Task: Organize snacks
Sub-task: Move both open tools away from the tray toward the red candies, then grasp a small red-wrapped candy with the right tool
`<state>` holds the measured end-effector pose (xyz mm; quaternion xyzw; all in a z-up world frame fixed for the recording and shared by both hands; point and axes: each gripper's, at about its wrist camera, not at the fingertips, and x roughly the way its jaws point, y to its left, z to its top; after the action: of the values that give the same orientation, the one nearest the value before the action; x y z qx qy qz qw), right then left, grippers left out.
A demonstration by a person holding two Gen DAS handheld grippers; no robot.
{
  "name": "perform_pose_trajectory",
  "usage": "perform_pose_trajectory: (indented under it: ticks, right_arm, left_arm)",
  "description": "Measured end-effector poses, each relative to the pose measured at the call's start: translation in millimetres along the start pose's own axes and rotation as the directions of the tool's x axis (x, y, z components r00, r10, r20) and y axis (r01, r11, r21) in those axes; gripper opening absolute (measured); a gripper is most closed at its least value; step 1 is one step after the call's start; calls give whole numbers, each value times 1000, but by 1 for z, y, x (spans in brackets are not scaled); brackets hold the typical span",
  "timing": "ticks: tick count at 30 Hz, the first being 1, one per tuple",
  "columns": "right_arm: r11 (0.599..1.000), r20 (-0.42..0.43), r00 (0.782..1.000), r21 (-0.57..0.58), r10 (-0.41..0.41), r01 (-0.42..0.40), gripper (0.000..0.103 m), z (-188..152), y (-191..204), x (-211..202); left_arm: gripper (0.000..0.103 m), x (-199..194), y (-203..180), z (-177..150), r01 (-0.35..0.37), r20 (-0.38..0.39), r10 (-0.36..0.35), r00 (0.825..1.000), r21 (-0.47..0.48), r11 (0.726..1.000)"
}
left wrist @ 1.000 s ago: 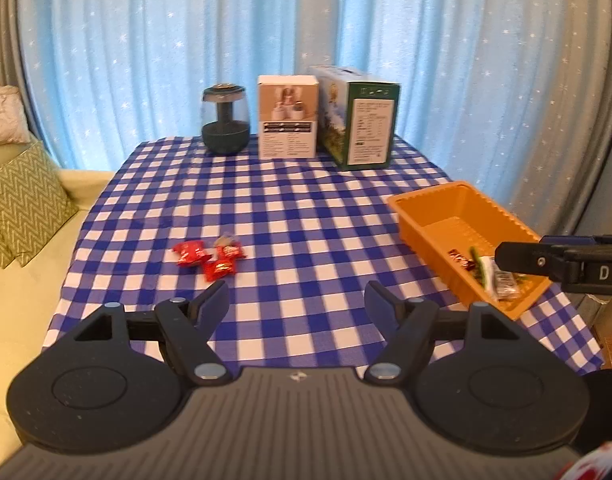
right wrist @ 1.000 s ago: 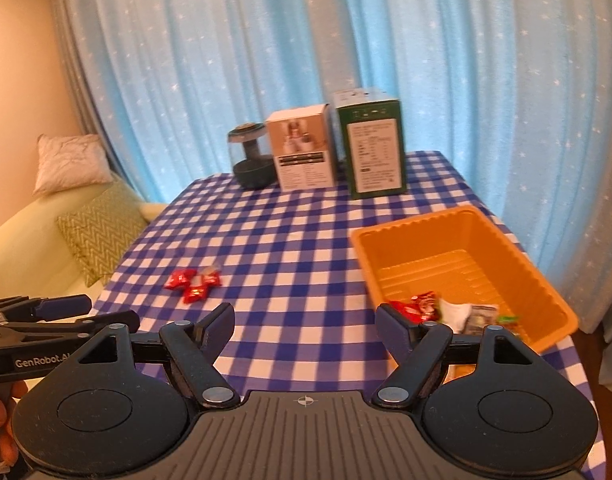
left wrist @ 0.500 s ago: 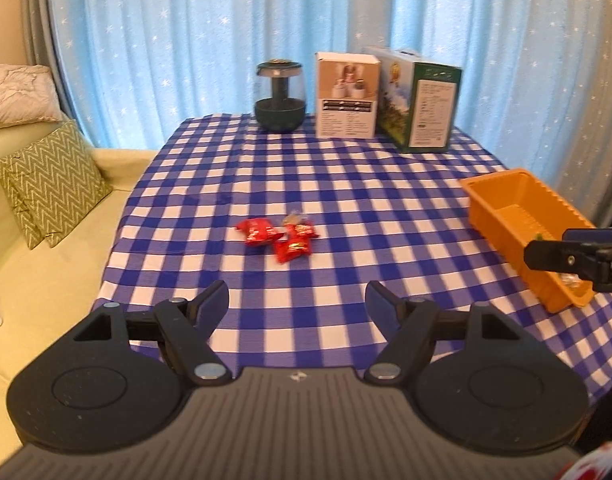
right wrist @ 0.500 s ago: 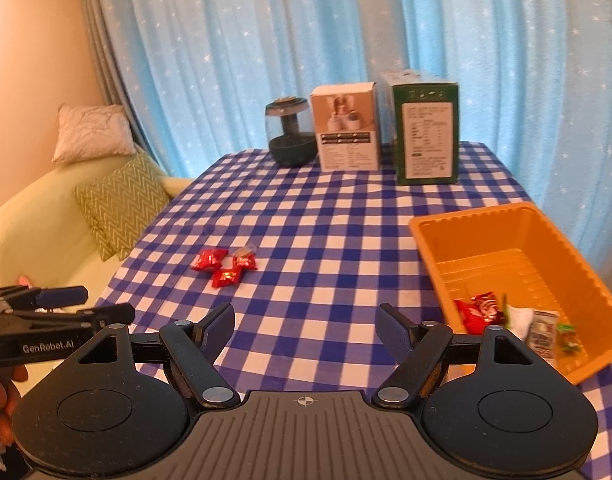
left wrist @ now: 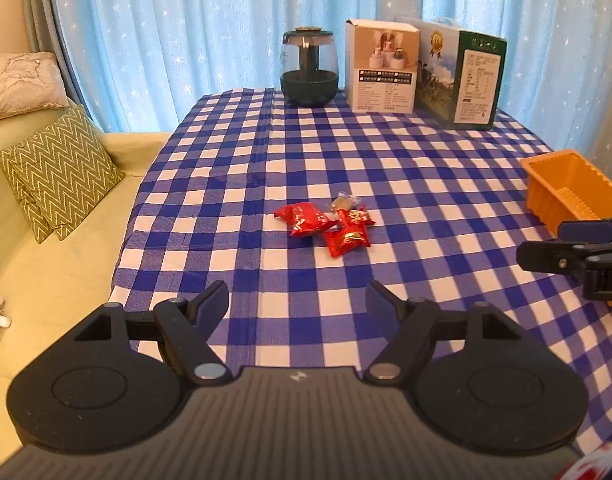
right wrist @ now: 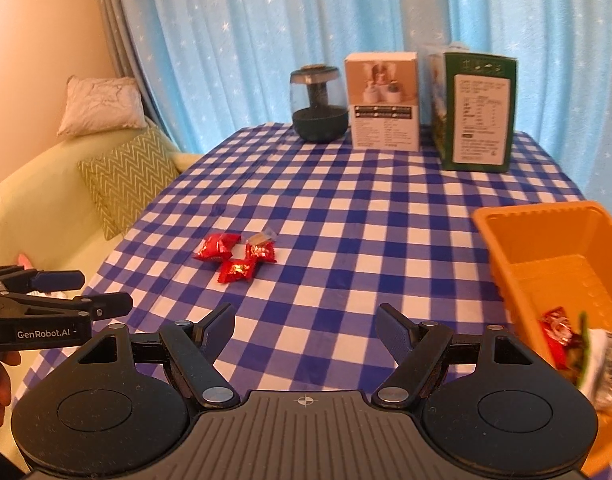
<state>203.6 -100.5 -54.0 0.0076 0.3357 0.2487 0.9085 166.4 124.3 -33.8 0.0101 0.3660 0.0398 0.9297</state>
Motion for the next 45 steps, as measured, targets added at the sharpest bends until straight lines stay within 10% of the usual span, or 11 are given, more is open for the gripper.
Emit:
perform_pose_trajectory:
  ticks: [14,18,31,39,45]
  right_arm:
    - [997,-33,998,-58,53,-55,76,16,17,77]
    - [994,-50,995,-65,84,-87,58,21,23,102]
    - [984,-88,984,-73,155,-162,50,30,38,171]
    - [984,-100,986,-106,136,-147,23,29,42,179]
    - [985,-87,987,-101,134,-143,22,32,38,166]
  left_arm:
    - [73,59,36,10,-1,-30,0,1000,-32,999]
    - [72,72,47,18,-18,-25,17,1000,-23,1000]
    - [72,97,68,30,-12,-33,9,999,-92,996]
    - [72,103,65,31,-5,-42,1,999,-96,995]
    - [72,106,59,31,17,-39,-21,999,-94,995]
